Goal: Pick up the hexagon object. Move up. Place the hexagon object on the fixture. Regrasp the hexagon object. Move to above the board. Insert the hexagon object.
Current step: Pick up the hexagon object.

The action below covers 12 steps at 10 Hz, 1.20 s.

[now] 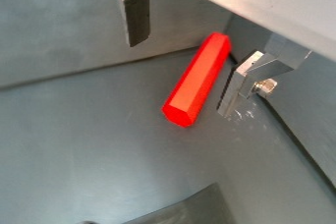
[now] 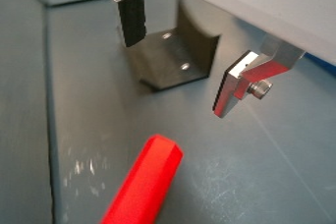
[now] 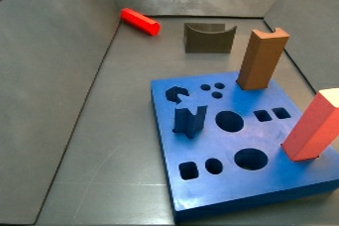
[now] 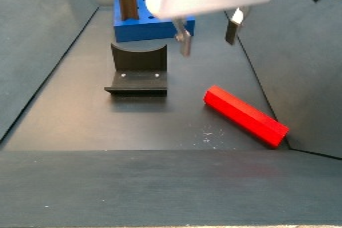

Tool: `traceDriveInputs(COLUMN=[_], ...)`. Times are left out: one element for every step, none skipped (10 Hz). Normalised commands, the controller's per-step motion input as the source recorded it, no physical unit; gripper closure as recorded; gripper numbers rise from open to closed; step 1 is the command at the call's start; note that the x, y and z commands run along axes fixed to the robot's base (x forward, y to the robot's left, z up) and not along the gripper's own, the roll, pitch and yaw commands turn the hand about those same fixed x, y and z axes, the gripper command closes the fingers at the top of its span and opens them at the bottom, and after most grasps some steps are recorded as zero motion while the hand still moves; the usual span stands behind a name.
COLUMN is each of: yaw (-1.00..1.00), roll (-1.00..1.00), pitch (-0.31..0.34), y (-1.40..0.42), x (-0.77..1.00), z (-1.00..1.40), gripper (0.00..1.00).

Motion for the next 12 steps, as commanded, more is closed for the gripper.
traceDriveInputs(yaw=[0.86,0.71,0.71,0.61,0.61,0.50,0.43,0.29,0.11,0.00,0.00,0.00], roll=[0.08,0.04,0.01,0.02,0.00,-0.06,-0.10,-0.17,-0.23,-0.27,-0.28,-0.26], pitch=[-0.156,-0.151,-0.126,-0.136,-0.100,0.000,0.000,0.003,0.010,0.004,0.003,0.010], y=[0.15,0.31,0.33,0.37,0.37,0.32,0.24,0.12,0.05,0.05,0.04,0.08], x=[-0.22,-0.30,-0.24,-0.37,-0.34,0.00,0.00,0.00,0.00,-0.05,-0.10,-0.13], z=[-0.98,-0.97,-0.96,-0.97,-0.96,-0.97,-0.90,-0.81,-0.71,-0.65,-0.62,-0.67], gripper=[0.00,0.00,0.00,0.00,0.00,0.00,0.00,0.00,0.00,0.00,0.00,0.00])
